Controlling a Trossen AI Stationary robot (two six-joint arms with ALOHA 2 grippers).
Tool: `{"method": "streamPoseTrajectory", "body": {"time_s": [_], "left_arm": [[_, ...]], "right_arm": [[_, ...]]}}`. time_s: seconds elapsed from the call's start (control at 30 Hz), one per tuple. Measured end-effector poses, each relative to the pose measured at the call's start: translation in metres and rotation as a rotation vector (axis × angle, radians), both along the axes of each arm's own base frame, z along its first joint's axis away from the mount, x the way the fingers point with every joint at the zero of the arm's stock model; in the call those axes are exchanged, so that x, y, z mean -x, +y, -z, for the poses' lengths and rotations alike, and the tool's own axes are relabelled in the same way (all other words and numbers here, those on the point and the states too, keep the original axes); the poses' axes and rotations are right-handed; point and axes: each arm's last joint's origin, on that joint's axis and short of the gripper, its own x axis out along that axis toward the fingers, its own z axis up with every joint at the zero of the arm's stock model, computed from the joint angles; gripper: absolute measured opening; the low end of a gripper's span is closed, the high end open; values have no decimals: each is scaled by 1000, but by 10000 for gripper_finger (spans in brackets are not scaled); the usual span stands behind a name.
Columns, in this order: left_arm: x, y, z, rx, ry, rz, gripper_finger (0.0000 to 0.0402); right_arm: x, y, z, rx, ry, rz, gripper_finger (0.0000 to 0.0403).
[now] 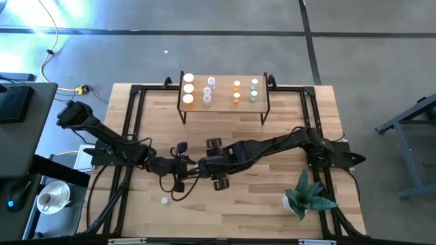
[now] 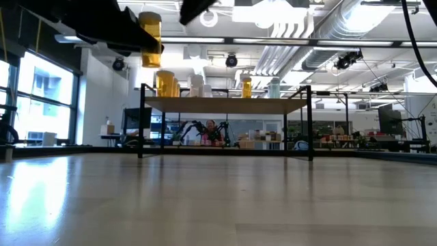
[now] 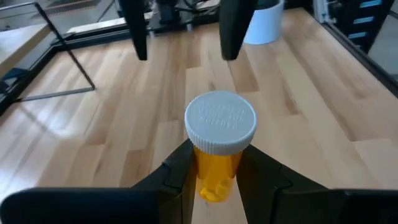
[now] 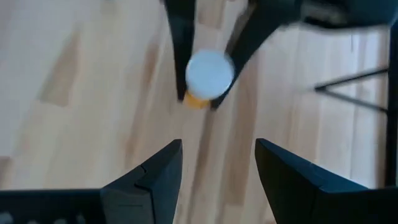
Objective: Pick and place medicine bottles onto shelf by color
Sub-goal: Put the small orange pill bottle on the shelf aligned with the other small orange pill bottle
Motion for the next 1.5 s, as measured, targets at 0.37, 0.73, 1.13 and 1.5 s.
{"method": "streamPoseTrajectory", "body": {"time_s": [0.37, 0.73, 1.13, 1.5], "left_arm": [[0, -2, -2, 6, -21, 4, 86], [-4, -2, -12, -16, -124, -28, 86], [-6, -2, -17, -45, -168, -23, 86], [-7, -2, -20, -76, -189, -5, 98]], "right_arm": [[-11, 3, -23, -117, -158, -62, 193], [-15, -6, -24, -191, -183, -5, 193], [-13, -8, -22, -175, -156, 11, 193], [-13, -8, -22, -153, -159, 18, 192]]}}
